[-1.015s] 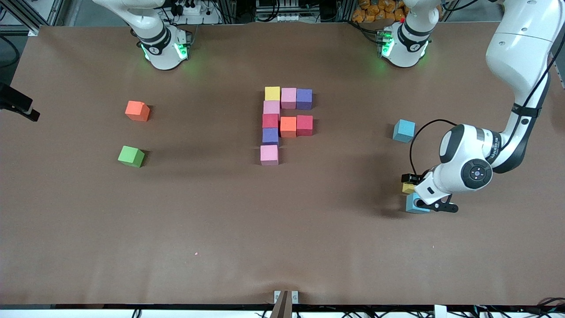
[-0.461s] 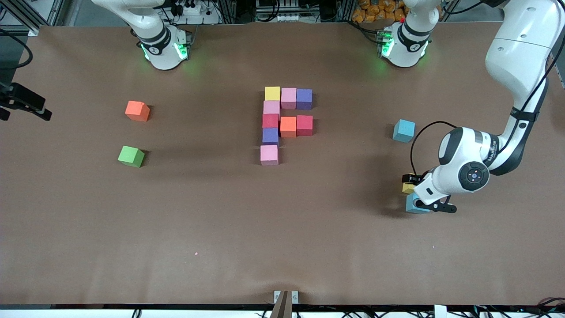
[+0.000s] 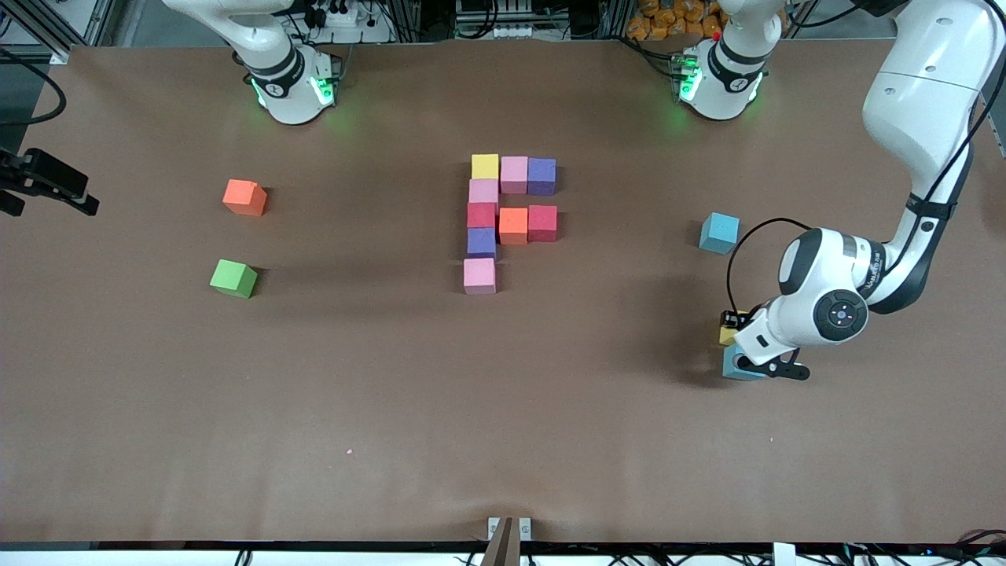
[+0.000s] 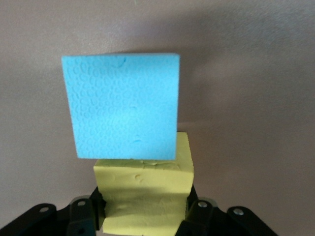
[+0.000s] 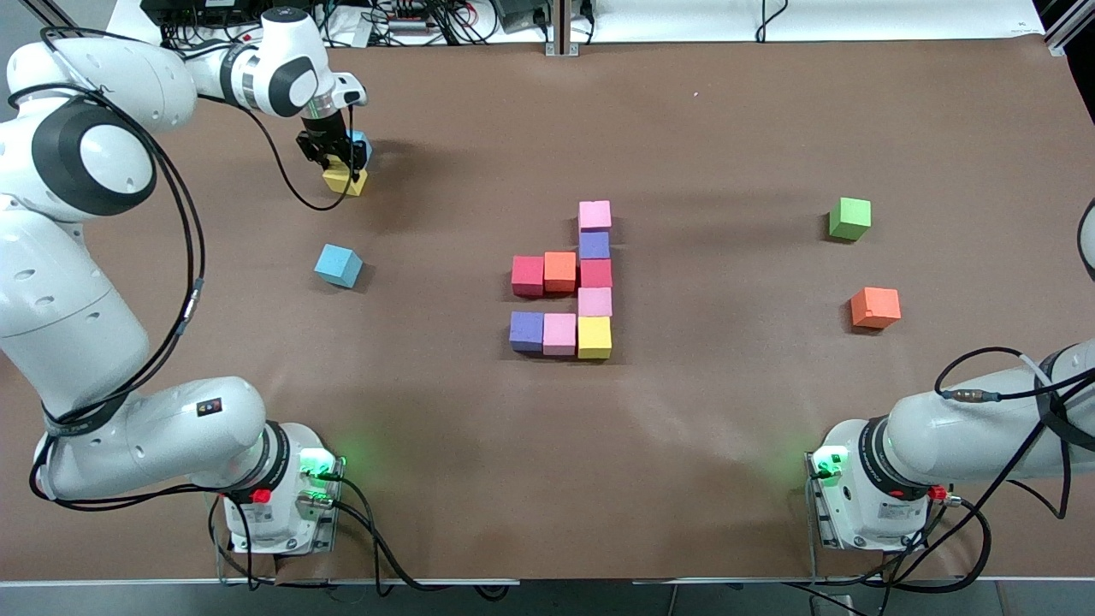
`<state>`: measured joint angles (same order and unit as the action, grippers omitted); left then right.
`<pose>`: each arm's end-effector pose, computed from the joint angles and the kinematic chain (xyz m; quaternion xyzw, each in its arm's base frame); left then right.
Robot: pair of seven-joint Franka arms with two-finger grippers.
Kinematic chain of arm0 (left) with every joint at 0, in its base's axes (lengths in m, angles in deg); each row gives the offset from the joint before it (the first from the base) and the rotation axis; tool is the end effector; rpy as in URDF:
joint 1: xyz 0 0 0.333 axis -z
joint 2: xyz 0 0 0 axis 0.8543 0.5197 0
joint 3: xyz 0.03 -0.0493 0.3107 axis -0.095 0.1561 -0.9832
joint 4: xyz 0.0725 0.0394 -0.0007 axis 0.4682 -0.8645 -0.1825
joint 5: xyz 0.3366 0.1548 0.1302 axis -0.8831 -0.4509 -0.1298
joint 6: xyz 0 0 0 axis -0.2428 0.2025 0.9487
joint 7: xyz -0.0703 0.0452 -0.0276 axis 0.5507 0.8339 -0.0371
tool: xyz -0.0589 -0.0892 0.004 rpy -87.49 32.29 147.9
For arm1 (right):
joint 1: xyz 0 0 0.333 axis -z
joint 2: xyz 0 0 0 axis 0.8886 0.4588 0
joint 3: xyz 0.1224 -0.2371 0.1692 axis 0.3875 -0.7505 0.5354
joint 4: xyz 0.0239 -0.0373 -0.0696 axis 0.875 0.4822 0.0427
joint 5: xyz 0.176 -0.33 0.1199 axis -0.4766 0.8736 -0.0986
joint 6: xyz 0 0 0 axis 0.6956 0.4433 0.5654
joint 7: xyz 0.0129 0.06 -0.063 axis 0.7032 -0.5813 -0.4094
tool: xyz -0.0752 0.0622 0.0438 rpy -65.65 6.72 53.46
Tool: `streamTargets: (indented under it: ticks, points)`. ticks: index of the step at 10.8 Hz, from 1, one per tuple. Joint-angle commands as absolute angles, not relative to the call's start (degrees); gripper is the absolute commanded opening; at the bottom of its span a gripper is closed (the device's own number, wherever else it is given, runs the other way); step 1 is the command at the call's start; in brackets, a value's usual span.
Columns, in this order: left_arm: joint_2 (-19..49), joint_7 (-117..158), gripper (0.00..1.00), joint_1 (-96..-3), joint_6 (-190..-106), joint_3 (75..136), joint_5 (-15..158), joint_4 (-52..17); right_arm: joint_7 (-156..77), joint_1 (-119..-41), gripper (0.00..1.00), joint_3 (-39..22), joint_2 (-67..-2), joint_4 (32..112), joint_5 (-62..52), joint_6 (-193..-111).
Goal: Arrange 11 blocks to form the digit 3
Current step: 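Grasp the yellow cube with the left gripper and lift it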
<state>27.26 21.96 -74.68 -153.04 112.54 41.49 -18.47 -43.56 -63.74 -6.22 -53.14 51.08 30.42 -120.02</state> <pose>0.6370 -0.0686 0.2072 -0.9902 0.0986 0.0959 0.0221 0.5661 -0.0174 0.6695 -0.9998 0.0111 -0.0098 0.0126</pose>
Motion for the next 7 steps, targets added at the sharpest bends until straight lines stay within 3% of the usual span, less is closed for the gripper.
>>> streamTargets:
  ticks: [1,5,7]
  points:
    - [25.3,21.5,0.31,-74.2,-152.6,115.8,40.6,-18.3,-43.5,-64.3,1.00,-6.8,-52.3,50.8,31.0,-120.2]
    - [24.6,20.0,0.33,-73.1,-151.8,125.0,40.3,-17.6,-43.6,-64.3,1.00,-6.8,-52.3,50.9,31.3,-120.4]
    - [24.5,19.9,0.33,-66.7,-151.8,125.8,38.2,-16.9,-43.6,-64.5,1.00,-6.8,-52.2,51.0,31.1,-121.5]
